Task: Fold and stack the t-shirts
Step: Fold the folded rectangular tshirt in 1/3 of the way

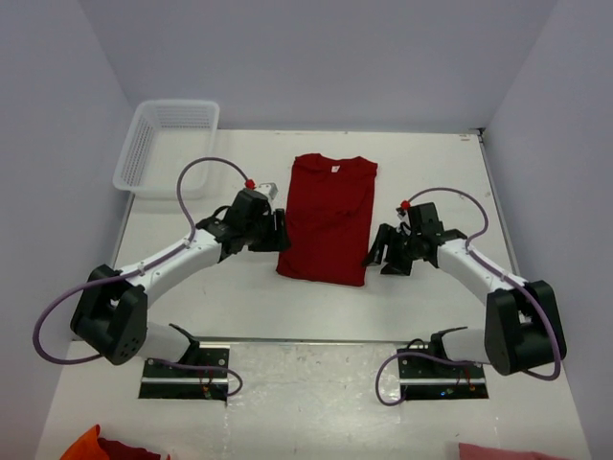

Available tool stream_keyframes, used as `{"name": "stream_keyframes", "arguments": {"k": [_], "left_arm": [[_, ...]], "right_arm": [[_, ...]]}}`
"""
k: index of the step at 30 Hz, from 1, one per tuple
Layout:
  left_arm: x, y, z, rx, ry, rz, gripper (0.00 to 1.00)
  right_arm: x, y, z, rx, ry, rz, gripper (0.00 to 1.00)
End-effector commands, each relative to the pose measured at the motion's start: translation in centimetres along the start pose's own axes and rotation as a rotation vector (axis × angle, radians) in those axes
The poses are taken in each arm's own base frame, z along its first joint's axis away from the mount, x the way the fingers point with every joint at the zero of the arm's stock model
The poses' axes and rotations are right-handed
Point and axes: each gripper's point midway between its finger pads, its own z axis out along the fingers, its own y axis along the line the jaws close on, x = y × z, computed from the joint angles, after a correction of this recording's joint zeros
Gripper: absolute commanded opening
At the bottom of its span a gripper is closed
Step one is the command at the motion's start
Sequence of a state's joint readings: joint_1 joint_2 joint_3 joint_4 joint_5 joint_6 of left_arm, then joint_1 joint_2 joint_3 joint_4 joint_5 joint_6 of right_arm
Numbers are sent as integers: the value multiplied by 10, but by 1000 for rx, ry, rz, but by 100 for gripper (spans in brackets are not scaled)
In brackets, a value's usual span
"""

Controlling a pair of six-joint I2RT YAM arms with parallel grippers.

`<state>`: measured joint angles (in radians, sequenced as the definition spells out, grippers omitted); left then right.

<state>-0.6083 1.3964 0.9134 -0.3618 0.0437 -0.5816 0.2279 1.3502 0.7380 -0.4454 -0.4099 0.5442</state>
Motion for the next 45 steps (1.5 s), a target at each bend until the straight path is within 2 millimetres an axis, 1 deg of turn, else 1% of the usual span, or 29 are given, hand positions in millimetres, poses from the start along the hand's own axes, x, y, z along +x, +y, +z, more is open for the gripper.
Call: {"name": "stream_keyframes", "arguments": {"k": [1,2,4,6,7,9,13,20,22,23,28,33,38,42,45], "left_arm": [[4,22,-4,37,32,-47,59],[5,21,-5,59,38,-51,59],[4,28,-3,68,39,-64,61],[7,28,1,90,63,-72,61],[9,28,2,96,73,-75,61],[10,30,4,93,81,-82,61],[9,31,6,101,82,-87,61],[5,34,5,106,79,-91,62],[3,35,4,112,73,-92,62],[3,36,5,111,74,-93,62],[2,41,4,117,75,-105,62],[2,47,3,114,73,-112,62],[1,49,0,107,70,-123,62],[-1,47,-2,107,66,-145,62],[1,49,-1,102,67,-151,62]], "right_arm": [[-13,17,-6,-98,-110,-21,66],[-7,12,-3,-92,-97,-16,66],[-5,9,1,-85,-90,-12,66],[-1,4,5,-80,-82,12,66],[4,1,8,-77,-70,26,66],[6,2,11,-94,-71,41,66],[16,-9,20,-75,-56,67,65],[21,-7,24,-95,-49,98,60],[27,-9,29,-91,-33,116,60],[26,-8,30,-102,-34,121,59],[39,-7,40,-104,4,134,56],[43,-4,45,-94,10,140,55],[50,-1,48,-99,21,154,49],[51,-5,51,-78,10,168,44],[51,-9,54,-61,12,177,35]]}}
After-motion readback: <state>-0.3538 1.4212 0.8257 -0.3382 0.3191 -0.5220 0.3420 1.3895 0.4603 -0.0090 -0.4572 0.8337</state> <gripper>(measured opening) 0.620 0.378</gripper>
